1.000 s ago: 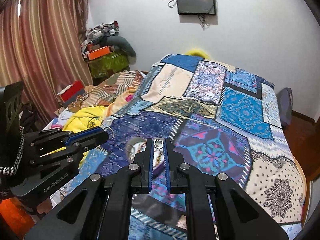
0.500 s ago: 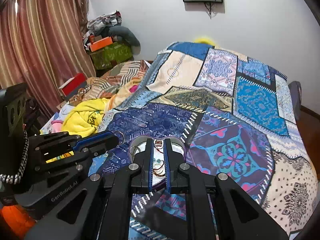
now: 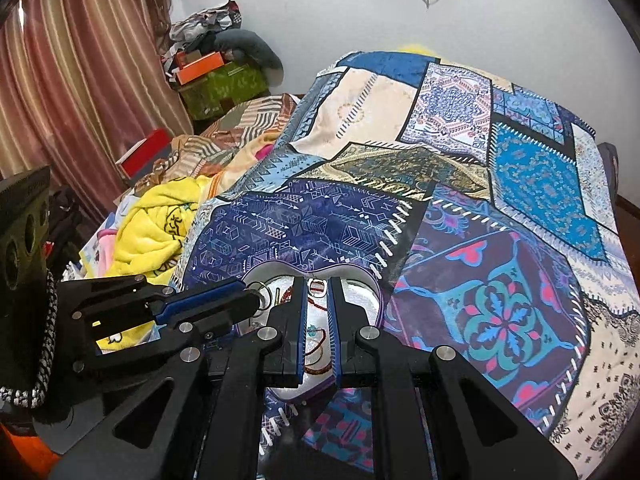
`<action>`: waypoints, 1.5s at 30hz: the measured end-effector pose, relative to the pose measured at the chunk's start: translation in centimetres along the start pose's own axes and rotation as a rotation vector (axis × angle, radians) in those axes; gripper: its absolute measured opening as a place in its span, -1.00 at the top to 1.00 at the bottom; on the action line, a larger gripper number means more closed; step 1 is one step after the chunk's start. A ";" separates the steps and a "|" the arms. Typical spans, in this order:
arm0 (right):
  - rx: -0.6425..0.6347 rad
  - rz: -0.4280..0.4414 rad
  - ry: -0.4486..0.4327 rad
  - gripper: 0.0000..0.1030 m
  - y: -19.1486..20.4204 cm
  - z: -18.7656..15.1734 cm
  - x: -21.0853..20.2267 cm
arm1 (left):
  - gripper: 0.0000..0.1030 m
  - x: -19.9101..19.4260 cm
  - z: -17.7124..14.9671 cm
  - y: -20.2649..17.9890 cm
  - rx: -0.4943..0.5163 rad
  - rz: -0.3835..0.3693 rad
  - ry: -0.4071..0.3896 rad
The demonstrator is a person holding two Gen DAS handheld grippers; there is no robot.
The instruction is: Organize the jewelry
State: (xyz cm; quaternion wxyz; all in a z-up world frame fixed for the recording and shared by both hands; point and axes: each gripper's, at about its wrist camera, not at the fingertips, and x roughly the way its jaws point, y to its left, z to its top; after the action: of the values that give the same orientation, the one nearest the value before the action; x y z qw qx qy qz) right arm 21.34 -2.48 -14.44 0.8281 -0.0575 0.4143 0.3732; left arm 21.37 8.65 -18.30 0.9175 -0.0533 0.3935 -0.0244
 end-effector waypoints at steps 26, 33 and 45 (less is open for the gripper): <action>-0.013 -0.029 -0.014 0.52 0.7 0.3 -2.3 | 0.64 -2.3 0.6 0.8 -0.033 0.025 -0.028; -0.026 -0.054 -0.117 0.52 2.4 0.7 -7.9 | 0.64 -7.1 1.6 0.3 -0.027 0.038 -0.113; -0.060 -0.128 -0.471 0.52 7.8 -0.7 -22.4 | 0.62 -22.3 2.0 -4.1 0.044 0.051 -0.417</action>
State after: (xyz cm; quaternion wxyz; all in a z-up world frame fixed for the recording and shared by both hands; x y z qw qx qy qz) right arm 7.18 -9.94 3.07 0.9217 -0.0193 0.1941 0.3354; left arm 7.43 6.66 -0.47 0.9803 -0.0273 0.1957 0.0018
